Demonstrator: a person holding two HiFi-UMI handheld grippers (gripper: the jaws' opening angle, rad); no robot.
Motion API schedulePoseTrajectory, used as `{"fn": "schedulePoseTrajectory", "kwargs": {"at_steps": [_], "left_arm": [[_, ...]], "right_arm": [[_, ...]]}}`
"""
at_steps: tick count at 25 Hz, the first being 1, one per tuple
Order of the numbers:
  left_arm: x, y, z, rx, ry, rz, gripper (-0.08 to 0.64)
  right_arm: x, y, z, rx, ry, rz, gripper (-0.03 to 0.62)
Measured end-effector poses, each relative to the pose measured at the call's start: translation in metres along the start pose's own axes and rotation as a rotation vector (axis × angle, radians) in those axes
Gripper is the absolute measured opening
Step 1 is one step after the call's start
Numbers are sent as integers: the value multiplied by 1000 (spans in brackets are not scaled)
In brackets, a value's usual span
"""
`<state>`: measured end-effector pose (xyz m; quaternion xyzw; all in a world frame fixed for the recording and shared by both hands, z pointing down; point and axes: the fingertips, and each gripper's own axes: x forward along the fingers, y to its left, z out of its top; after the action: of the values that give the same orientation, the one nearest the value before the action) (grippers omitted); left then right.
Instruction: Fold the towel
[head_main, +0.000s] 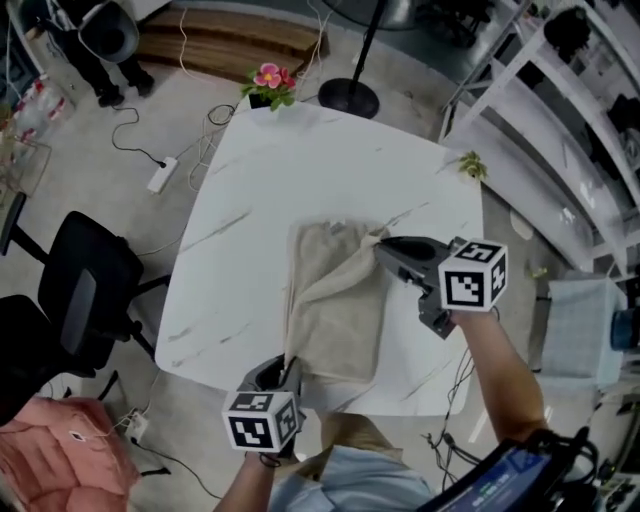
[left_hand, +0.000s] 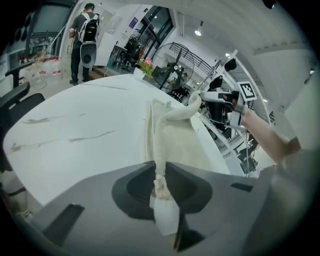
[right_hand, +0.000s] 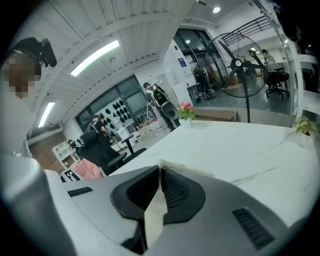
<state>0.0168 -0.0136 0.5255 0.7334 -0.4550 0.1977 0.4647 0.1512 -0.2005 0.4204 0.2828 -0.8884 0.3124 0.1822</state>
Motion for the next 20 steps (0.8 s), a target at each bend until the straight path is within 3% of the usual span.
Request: {"fn": "schedulePoseTrajectory", "kwargs": {"at_steps": [3,7,13,16,20], "left_arm": [[-8,-7,0,-16,-14,-11,58],[-20,-16,-3,-56,-36,-38,56],[-31,-14,-19,-126,-60,-43,57],[-28,-3,-32,-196,-44,-32,57],[-28,5,-35,-243,-49,-33,58]], "right_arm": [[25,9,33,-13,-26,50,31],[71,17,49,-62,16,91,31],[141,35,36,-102,113,183,31],[173,50,21,-140,182,236,31],[216,51,-8,-218,317,208,31]]}}
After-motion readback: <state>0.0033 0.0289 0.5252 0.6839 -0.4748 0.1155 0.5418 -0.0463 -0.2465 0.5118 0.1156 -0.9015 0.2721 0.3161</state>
